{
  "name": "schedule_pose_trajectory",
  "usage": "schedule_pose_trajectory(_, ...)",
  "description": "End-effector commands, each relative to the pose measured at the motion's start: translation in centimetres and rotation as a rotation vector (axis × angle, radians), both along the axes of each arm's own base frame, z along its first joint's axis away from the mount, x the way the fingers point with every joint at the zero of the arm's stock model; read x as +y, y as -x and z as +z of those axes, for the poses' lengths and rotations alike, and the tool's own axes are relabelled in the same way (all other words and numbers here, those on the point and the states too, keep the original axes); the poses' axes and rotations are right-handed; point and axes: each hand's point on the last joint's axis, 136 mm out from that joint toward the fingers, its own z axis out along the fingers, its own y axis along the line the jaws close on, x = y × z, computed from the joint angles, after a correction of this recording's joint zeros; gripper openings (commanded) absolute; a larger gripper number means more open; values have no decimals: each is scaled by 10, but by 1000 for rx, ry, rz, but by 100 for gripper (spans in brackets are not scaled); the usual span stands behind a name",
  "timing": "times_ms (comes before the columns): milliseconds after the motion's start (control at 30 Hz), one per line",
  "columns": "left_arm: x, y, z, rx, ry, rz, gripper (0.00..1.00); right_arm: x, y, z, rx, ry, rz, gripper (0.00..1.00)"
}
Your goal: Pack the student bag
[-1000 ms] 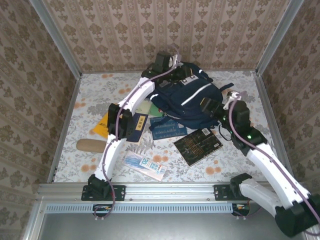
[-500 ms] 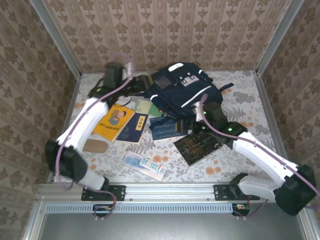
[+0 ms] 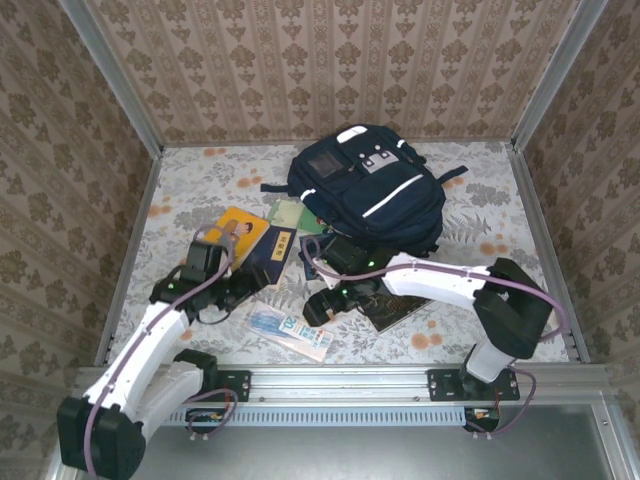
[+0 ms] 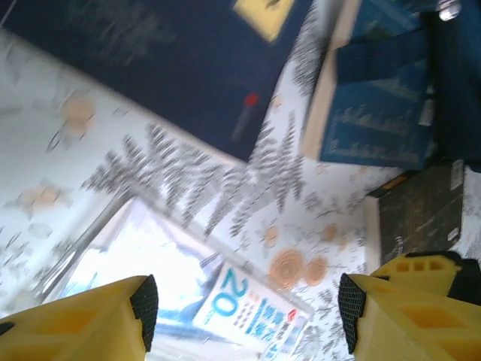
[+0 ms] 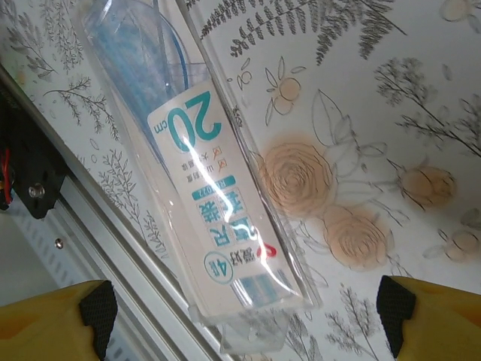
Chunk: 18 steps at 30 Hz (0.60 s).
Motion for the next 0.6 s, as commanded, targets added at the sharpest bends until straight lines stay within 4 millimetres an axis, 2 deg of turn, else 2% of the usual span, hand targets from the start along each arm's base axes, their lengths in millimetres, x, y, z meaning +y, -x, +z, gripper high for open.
schedule_pose_trajectory(0,6,23,-20,100,37,84,68,14,0,3,7,7,44,92)
schedule_pose_trajectory(133,11,31,-25,84,35,89,69,18,18,4,-8,49,115,91)
schedule_pose_trajectory(233,8,27,-16,38,50,68,69,15,35,6,2,57,139,91)
schedule_pose_trajectory(333,-1,21,-18,40,90,49,69,11,53,8,10,56,171,91)
schedule_pose_trajectory(433,-13,14,-22,47,119,27,68,2,56,6,2,77,160,91)
schedule_pose_trajectory(567,-39,10,-19,45,135,-71,66,-7,52,4,-14,103,136,91)
